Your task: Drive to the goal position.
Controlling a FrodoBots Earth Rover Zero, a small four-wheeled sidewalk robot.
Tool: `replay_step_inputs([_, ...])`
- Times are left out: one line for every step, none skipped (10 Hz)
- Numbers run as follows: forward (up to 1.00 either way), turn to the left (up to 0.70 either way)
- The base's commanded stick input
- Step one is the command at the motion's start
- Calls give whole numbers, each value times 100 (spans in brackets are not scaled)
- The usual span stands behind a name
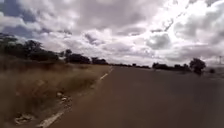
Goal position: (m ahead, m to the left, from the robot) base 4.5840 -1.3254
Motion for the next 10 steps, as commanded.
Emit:
replay_step_inputs([85, -18])
replay_step_inputs([85, -10])
replay_step_inputs([85, -2])
replay_step_inputs([85, 0])
replay_step_inputs([85, 0])
replay_step_inputs([85, 0])
replay_step_inputs([85, 0])
replay_step_inputs([85, 0])
replay_step_inputs([85, 0])
replay_step_inputs([85, 0])
